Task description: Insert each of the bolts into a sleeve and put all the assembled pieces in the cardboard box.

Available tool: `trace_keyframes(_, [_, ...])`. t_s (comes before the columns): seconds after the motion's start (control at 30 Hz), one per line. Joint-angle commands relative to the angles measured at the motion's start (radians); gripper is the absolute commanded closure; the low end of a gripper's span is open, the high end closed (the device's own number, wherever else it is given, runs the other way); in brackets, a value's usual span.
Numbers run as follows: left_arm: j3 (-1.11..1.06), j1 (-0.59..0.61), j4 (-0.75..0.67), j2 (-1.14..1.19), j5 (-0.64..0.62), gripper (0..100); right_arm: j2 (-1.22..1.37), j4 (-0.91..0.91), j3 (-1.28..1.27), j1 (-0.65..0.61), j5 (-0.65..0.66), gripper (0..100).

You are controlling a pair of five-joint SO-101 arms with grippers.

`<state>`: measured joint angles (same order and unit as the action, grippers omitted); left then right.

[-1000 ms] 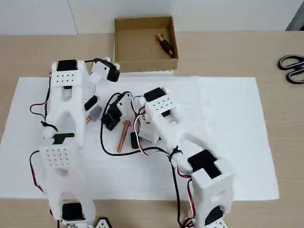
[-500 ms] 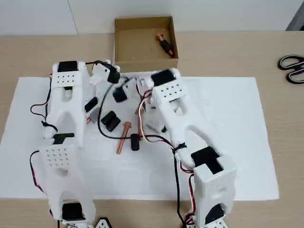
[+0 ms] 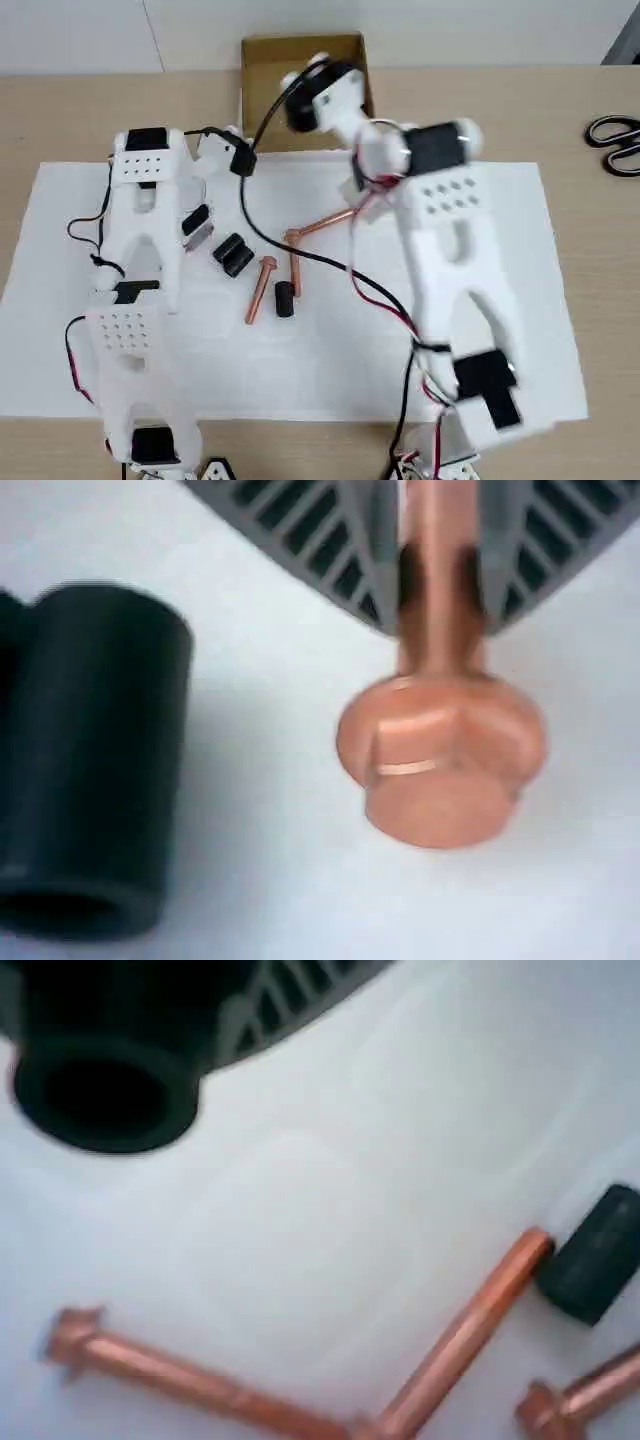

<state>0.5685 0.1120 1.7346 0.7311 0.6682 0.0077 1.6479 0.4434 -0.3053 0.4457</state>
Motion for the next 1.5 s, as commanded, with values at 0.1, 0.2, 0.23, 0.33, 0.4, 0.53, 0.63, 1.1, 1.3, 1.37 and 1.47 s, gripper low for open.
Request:
trace_keyframes(0.1, [0.101, -0.069, 0.020, -0.021, -0.055, 99, -0.214, 0.021, 0.044, 0.045, -0.066, 99.4])
trace_keyframes(0.2, [0.108, -0.080, 0.020, -0.048, -0.078, 99, -0.259, 0.021, 0.044, 0.045, -0.112, 99.3])
trace_keyframes(0.23, [0.108, -0.080, 0.020, -0.075, -0.089, 99, -0.271, 0.022, 0.044, 0.045, -0.130, 99.3])
trace_keyframes(0.33, [0.099, -0.077, 0.020, -0.190, -0.094, 99, -0.294, 0.033, 0.043, 0.042, -0.157, 99.3])
trace_keyframes(0.4, [0.077, -0.075, 0.020, -0.285, -0.095, 99, -0.305, 0.033, 0.021, 0.035, -0.158, 99.3])
trace_keyframes(0.53, [-0.059, -0.075, 0.020, -0.511, -0.097, 99, -0.334, 0.031, -0.138, -0.041, -0.166, 99.3])
trace_keyframes(0.63, [-0.176, -0.074, 0.020, -0.697, -0.132, 99, -0.432, 0.024, -0.221, -0.114, -0.247, 99.3])
trace_keyframes(1.1, [-0.433, -0.081, -0.157, -1.309, -0.543, 99, -1.093, -0.561, -1.039, -0.137, -0.497, 99.4])
trace_keyframes(1.3, [-0.616, -0.118, -0.318, -1.359, -0.744, 99, -1.282, -0.961, -1.493, -0.045, -0.488, 99.4])
trace_keyframes(1.37, [-0.636, -0.172, -0.350, -1.361, -0.793, 99, -1.300, -1.044, -1.576, -0.030, -0.488, 99.4])
trace_keyframes(1.47, [-0.633, -0.267, -0.410, -1.363, -0.885, 99, -1.302, -1.124, -1.654, -0.028, -0.488, 99.4])
